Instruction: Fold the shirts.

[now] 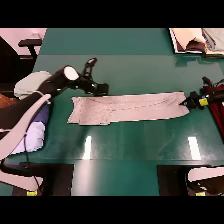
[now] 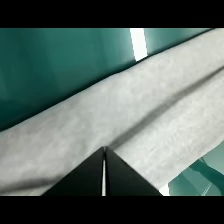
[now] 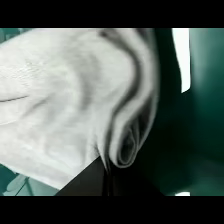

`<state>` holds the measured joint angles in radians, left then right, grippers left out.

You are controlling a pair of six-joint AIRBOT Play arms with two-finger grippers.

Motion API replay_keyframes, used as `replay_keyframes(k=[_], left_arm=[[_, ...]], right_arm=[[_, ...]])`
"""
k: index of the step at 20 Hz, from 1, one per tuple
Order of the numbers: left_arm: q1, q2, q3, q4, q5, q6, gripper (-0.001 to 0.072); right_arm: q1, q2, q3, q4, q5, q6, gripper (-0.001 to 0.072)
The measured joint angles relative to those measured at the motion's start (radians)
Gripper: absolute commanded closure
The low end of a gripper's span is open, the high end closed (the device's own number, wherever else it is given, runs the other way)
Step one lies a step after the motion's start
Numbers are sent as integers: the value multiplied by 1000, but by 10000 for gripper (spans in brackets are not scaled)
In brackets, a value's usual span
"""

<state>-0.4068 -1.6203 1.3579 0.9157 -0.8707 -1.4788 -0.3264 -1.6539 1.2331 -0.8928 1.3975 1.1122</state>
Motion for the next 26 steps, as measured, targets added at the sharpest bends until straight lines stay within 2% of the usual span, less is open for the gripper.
replay_keyframes(k=[4, 11, 21, 26], left_arm=[[-92, -119, 119, -8, 3, -5, 685], [-209, -260, 265, -10, -27, -6, 685], [-227, -289, 286, 42, -37, -8, 685], [-133, -221, 288, 121, -104, -9, 685]], right_arm=[[67, 114, 86, 6, 34, 7, 702], [302, 298, 260, 11, 39, 108, 702], [621, 335, 414, 12, -26, 168, 702], [776, 319, 460, 12, -105, 173, 701]])
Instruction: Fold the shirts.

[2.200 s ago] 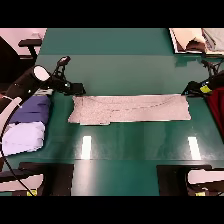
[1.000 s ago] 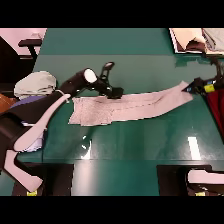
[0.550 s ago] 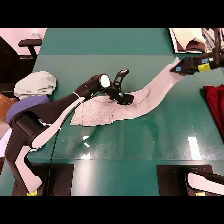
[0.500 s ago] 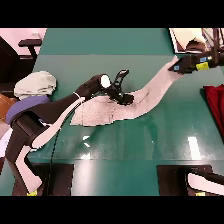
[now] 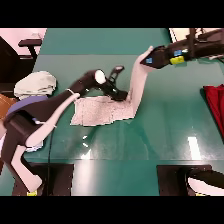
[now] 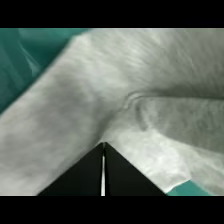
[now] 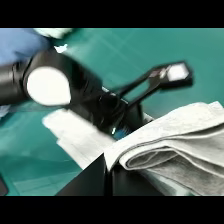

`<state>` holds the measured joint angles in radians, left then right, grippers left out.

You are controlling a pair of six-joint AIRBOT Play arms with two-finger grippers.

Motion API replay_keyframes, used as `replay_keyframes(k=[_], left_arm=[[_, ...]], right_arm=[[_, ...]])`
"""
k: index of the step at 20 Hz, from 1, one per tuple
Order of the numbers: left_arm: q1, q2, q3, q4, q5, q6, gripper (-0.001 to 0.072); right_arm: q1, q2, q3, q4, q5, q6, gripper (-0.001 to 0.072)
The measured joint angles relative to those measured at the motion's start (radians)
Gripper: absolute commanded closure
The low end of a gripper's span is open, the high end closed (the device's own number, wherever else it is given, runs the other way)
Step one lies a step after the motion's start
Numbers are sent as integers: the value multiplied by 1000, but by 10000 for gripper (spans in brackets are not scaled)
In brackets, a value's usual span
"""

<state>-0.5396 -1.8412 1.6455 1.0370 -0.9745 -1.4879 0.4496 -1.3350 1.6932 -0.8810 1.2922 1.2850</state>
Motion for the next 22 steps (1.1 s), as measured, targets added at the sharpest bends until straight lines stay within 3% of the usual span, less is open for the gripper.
replay_keyframes(k=[5, 6, 7, 8, 13, 19, 21, 22], left_arm=[[235, 246, 1, 152, -78, -3, 684], [285, 299, 1, 178, -89, -3, 684], [333, 355, 1, 203, -98, -3, 684], [379, 407, 1, 221, -106, -3, 684], [527, 570, 1, 268, -130, 1, 684], [570, 616, 1, 284, -165, 4, 684], [573, 620, 1, 284, -172, 4, 684], [575, 621, 1, 280, -174, 4, 684]], right_arm=[[230, -156, 122, 0, -83, 2, 682], [278, -204, 156, 1, -107, 3, 480], [328, -259, 195, 2, -130, 3, 212], [370, -310, 232, 2, -148, 2, 179], [455, -443, 293, -3, -146, 3, 205], [237, -307, -60, -11, -97, 47, 197], [121, -250, -215, -13, -99, 78, 74], [70, -229, -283, -9, -105, 93, 74]])
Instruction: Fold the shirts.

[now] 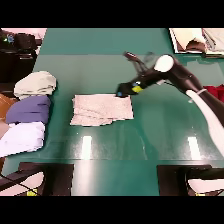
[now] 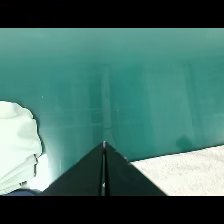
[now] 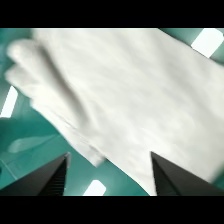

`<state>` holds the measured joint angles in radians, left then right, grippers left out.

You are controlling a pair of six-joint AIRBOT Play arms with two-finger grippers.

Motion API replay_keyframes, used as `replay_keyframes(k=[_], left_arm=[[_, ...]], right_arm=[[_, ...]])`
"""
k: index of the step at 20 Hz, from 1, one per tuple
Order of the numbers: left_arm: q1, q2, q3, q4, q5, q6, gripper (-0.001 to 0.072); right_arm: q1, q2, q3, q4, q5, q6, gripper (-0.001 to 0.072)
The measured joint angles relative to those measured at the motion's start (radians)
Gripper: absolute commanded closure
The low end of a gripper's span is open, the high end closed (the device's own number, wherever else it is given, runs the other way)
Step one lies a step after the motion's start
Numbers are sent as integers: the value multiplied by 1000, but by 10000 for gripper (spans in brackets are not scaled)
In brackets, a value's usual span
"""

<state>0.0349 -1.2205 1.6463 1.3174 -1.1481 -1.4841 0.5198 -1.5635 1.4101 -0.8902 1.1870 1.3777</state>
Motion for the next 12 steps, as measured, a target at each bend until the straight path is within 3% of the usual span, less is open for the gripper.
replay_keyframes(k=[4, 9, 12], left_arm=[[-10, 2, -3, -27, 6, 0, 684], [-54, -1, -16, -41, 33, 0, 684], [-70, -4, -19, -45, 40, 0, 684]], right_arm=[[-147, 20, -192, 43, -47, 34, 80], [-148, -92, -225, 169, -82, 27, 107], [-90, -179, -161, 229, -86, 17, 413]])
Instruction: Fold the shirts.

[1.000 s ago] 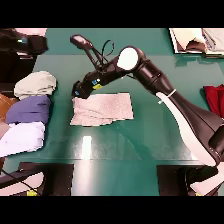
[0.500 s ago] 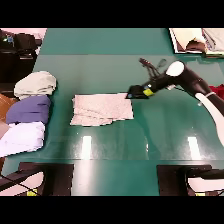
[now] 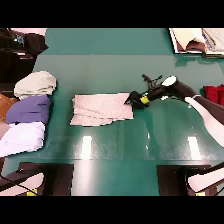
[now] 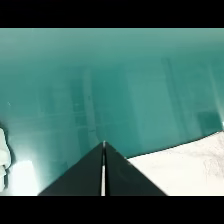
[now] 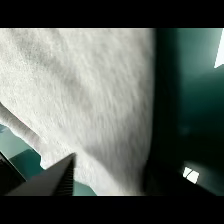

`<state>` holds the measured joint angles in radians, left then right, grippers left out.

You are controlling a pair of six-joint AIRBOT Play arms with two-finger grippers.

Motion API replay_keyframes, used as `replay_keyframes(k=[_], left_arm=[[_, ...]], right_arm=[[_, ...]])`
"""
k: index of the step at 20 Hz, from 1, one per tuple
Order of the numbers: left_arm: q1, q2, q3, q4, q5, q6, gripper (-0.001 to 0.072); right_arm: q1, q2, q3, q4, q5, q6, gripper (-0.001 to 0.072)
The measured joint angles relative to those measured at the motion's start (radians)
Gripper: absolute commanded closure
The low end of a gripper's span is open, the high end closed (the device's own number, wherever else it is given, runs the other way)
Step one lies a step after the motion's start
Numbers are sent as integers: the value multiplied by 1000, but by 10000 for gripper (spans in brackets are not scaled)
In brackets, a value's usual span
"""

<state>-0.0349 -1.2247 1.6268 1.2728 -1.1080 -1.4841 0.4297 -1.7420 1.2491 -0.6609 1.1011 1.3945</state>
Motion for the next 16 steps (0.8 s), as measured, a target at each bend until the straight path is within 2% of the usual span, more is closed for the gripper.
replay_keyframes(k=[1, 2, 3, 9, 16], left_arm=[[-3, -1, -2, 0, 1, 0, 684], [-5, -2, -2, -2, 3, 0, 685], [-7, -2, -2, -8, 5, 0, 685], [-69, -3, -3, -22, 8, 7, 685], [-245, -3, -3, -24, 48, 16, 684]], right_arm=[[23, -28, 32, 3, -8, -2, 551], [42, -50, 61, 3, -13, -4, 644], [61, -69, 93, 3, -20, -5, 703], [35, -38, 206, -99, -45, 11, 701], [-346, 198, 224, -355, 26, 59, 701]])
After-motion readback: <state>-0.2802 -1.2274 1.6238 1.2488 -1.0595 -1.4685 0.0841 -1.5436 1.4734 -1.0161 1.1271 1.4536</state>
